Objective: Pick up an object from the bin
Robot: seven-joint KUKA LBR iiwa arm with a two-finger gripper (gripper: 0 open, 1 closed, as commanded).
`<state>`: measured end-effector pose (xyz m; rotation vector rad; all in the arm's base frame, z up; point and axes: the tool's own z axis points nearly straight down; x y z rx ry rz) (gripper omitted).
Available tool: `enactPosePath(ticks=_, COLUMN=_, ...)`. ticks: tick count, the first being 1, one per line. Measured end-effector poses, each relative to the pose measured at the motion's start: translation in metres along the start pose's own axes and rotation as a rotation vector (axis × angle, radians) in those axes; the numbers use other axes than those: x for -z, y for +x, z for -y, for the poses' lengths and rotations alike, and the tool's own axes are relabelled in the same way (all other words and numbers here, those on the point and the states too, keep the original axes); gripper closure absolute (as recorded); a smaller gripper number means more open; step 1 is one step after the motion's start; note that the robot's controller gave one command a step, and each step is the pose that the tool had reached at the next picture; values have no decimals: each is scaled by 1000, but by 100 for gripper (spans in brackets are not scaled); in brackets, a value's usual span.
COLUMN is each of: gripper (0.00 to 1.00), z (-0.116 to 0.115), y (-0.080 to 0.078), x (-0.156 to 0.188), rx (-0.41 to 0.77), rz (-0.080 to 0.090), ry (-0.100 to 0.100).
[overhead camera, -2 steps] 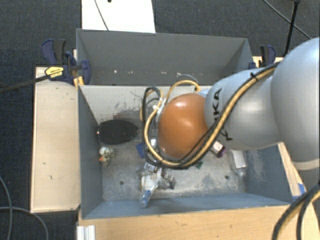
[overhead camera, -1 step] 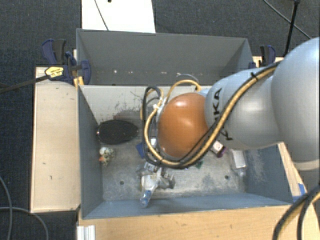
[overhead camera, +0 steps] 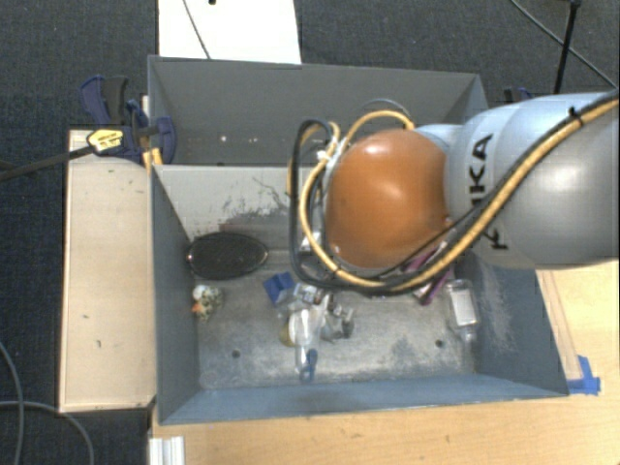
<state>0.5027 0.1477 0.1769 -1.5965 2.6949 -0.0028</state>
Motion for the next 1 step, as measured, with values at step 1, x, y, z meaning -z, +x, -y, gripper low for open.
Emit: enactPosePath(ticks=1, gripper=100, z=1, y=-1, x=14, rx=-11, rz=-3, ry=-3)
